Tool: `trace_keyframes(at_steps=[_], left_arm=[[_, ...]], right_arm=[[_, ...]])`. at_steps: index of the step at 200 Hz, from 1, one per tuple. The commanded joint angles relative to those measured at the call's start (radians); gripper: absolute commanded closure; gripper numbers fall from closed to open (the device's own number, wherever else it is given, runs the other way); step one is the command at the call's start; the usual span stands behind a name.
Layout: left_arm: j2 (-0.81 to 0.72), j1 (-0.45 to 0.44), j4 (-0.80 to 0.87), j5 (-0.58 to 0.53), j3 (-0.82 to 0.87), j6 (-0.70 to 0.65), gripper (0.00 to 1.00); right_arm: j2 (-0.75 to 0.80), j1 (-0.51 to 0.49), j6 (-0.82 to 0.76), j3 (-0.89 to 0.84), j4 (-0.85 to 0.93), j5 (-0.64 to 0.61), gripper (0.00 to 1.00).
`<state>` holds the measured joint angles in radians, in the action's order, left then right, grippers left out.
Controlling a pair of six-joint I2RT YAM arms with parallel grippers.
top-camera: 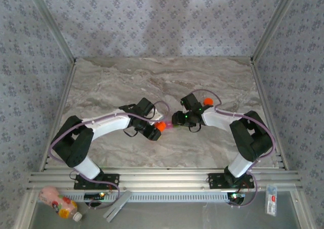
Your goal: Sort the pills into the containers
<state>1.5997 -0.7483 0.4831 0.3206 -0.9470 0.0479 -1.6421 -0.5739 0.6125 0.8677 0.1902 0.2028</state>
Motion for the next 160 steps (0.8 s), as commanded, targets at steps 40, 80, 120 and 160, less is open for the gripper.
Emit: trace_keyframes(at_steps=[40,80,120,160], left_arm=[[0.044,0.000,0.074,-0.006,-0.074,-0.041,1.00],[0.064,0.002,0.120,-0.008,-0.109,-0.058,1.00],[0.086,0.003,0.170,-0.020,-0.141,-0.075,1.00],[0.097,0.005,0.189,-0.023,-0.150,-0.086,1.00]], right_arm=[[-0.012,0.005,0.009,-0.016,-0.004,0.012,0.48],[-0.012,0.003,0.009,-0.018,-0.009,0.012,0.48],[-0.016,-0.001,0.033,-0.021,-0.012,0.011,0.48],[-0.018,-0.001,0.033,-0.021,-0.014,0.012,0.48]])
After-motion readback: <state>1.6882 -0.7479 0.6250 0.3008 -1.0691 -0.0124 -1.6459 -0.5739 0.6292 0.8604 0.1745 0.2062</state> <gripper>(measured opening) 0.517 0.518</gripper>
